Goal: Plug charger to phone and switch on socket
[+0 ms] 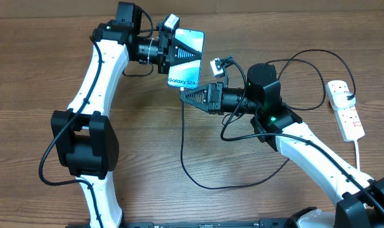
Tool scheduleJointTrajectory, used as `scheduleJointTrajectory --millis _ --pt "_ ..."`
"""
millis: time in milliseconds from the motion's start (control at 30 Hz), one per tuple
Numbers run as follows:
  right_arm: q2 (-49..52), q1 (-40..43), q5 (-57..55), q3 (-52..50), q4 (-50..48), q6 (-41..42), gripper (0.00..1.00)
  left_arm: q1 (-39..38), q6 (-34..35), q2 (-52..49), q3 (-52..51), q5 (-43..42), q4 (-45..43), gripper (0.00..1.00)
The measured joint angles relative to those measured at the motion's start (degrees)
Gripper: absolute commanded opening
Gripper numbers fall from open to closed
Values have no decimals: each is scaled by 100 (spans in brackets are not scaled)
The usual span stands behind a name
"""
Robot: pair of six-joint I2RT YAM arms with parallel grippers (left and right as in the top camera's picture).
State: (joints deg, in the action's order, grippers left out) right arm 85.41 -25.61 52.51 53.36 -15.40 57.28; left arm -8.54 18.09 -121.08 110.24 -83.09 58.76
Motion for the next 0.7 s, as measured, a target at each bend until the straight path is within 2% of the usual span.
scheduleJointTrajectory --millis 300,700 --pt "0 -4 -146 0 2 424 4 0 -68 0 0 -50 -138 4" --pt "-2 -83 -433 0 2 529 4 2 -221 0 0 -133 -184 5"
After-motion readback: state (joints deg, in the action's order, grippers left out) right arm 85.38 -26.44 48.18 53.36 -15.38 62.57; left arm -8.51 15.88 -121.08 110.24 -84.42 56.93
